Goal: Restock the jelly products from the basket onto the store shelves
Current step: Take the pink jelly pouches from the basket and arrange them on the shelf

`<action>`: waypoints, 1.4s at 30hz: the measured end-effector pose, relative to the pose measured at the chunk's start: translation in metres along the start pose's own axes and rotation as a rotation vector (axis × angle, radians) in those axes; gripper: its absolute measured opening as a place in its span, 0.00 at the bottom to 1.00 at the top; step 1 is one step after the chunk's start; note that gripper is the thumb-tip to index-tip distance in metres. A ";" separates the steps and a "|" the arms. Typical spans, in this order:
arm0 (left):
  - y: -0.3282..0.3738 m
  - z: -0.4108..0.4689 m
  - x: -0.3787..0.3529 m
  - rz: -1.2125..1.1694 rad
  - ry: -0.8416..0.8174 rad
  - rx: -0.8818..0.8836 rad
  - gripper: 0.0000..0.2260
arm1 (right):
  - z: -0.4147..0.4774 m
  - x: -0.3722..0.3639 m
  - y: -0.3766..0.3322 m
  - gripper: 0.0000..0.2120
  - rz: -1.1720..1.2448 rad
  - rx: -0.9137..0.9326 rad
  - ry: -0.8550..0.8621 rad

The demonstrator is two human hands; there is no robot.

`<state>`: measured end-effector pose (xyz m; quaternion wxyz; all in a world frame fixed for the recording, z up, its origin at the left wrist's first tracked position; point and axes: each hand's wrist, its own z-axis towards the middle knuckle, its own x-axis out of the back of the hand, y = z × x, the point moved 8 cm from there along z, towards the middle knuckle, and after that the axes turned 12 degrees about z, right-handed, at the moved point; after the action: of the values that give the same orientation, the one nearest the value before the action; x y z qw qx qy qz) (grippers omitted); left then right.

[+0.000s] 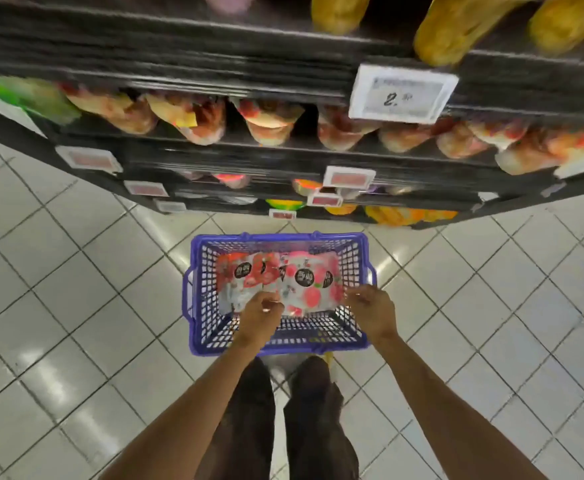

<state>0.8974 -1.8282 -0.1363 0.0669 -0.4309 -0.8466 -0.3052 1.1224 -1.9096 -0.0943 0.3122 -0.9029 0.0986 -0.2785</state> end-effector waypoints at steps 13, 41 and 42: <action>-0.082 0.215 -0.151 0.145 -0.077 0.050 0.10 | 0.205 -0.118 0.211 0.13 -0.299 -0.227 0.069; -0.033 0.052 0.004 -0.334 -0.248 0.122 0.13 | 0.049 -0.093 0.086 0.16 0.802 -0.540 -0.351; -0.018 0.029 0.024 -0.331 -0.228 0.090 0.14 | 0.034 -0.082 0.064 0.14 0.850 -0.502 -0.367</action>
<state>0.8730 -1.8028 -0.1582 -0.0613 -0.3143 -0.9207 -0.2230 1.0735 -1.9134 -0.1922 0.1839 -0.8643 0.4633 0.0677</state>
